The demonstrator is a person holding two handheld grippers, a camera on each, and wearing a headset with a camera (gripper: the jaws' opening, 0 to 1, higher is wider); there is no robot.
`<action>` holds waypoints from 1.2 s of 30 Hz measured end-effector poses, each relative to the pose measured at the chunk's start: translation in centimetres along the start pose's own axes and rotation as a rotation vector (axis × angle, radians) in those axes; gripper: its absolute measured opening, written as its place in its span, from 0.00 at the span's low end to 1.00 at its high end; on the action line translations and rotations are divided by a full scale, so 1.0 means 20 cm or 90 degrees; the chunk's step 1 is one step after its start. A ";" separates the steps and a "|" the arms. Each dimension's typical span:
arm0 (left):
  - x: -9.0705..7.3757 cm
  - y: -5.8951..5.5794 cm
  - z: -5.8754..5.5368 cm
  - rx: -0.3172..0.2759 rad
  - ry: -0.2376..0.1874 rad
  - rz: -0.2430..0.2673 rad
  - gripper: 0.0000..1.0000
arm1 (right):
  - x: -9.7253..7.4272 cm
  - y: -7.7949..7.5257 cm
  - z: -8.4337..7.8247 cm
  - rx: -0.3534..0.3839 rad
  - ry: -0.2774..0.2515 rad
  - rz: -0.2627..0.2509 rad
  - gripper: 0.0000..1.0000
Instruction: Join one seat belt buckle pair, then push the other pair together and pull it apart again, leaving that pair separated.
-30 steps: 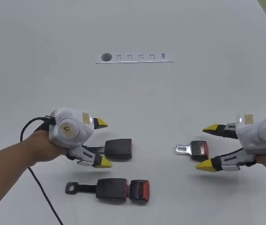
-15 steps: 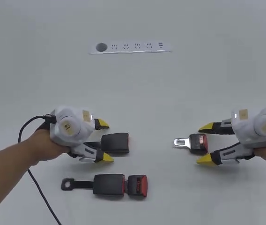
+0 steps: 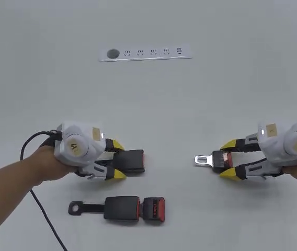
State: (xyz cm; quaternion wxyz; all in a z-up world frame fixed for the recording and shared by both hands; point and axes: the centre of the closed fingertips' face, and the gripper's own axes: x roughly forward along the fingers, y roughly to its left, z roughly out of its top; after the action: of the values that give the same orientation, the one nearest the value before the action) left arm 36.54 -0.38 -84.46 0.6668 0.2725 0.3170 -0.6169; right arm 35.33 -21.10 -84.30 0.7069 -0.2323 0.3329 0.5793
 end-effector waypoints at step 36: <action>0.00 0.02 0.00 0.021 -0.023 -0.018 0.33 | 0.14 0.00 0.15 0.013 -0.102 0.033 0.35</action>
State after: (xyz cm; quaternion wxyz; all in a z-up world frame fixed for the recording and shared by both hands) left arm 36.87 -0.36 -84.52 0.6589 0.2679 0.2987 -0.6363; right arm 36.17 -17.08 -84.28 0.7187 -0.1691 0.2869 0.6104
